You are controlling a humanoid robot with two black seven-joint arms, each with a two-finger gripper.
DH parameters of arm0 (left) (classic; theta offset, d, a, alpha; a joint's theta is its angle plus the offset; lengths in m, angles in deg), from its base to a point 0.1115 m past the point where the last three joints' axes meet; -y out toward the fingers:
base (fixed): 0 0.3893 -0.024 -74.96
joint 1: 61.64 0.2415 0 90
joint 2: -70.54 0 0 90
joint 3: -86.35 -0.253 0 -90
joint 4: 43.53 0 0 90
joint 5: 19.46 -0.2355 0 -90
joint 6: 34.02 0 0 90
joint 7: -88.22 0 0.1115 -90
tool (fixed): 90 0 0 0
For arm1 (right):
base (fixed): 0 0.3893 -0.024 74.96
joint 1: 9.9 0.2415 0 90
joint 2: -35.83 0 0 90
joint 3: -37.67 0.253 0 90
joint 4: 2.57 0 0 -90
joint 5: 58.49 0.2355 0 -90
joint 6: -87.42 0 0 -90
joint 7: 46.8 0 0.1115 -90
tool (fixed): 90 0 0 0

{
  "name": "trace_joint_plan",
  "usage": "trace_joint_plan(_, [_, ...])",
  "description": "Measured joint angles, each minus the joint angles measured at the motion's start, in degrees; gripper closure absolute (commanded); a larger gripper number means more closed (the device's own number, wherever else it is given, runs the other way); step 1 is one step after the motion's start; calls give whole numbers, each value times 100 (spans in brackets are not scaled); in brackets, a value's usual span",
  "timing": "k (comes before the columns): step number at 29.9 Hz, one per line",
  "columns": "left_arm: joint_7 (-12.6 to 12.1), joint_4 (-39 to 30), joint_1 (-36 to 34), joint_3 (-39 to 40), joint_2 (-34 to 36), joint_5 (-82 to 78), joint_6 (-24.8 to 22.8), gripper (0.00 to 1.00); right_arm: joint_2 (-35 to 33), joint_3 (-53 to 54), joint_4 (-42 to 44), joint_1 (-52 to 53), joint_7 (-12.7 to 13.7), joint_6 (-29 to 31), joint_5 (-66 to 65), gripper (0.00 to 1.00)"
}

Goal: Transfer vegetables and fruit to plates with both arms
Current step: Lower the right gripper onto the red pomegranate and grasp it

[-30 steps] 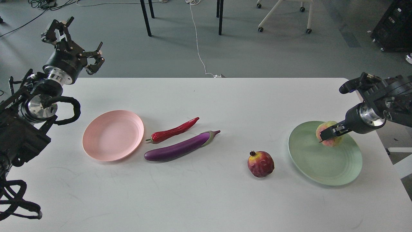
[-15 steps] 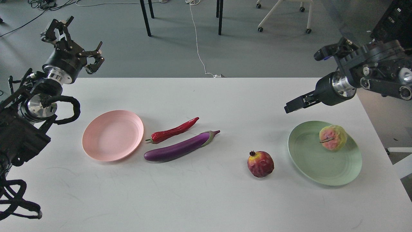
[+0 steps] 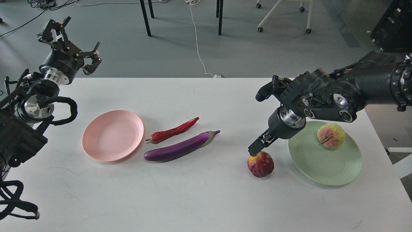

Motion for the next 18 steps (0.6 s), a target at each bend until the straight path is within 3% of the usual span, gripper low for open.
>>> trace_joint_plan(6, [1,0,0,0,25,-1,0,2,392,-233,6,-87,-16,-108,229,13])
trace_joint_plan(12, [1,0,0,-2,160,-1,0,2,498,-661,-78,-89,-61,-90,129,49])
trace_joint_plan(18, [6,0,43,-2,167,-1,0,2,497,-762,-141,75,-363,-100,-40,51])
